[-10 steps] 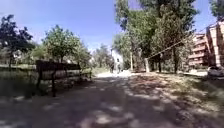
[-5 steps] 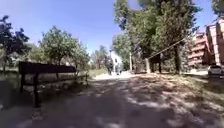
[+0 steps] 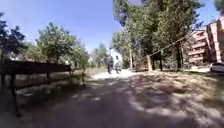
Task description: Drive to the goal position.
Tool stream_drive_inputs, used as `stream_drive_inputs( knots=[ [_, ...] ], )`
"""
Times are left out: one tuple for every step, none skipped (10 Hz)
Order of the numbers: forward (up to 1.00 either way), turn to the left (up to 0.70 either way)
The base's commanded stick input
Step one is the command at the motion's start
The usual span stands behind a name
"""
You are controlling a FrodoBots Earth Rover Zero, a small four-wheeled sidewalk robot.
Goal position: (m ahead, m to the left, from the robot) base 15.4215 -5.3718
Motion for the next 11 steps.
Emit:
stream_drive_inputs(
  knots=[
    [0.85, -0.09],
    [0.85, -0.15],
    [0.85, -0.22],
    [0.85, -0.32],
    [0.85, 0.00],
    [0.85, 0.00],
    [0.85, 0.00],
    [0.85, 0.00],
    [0.85, 0.00],
    [0.85, 0.00],
    [0.85, 0.00]
  ],
)
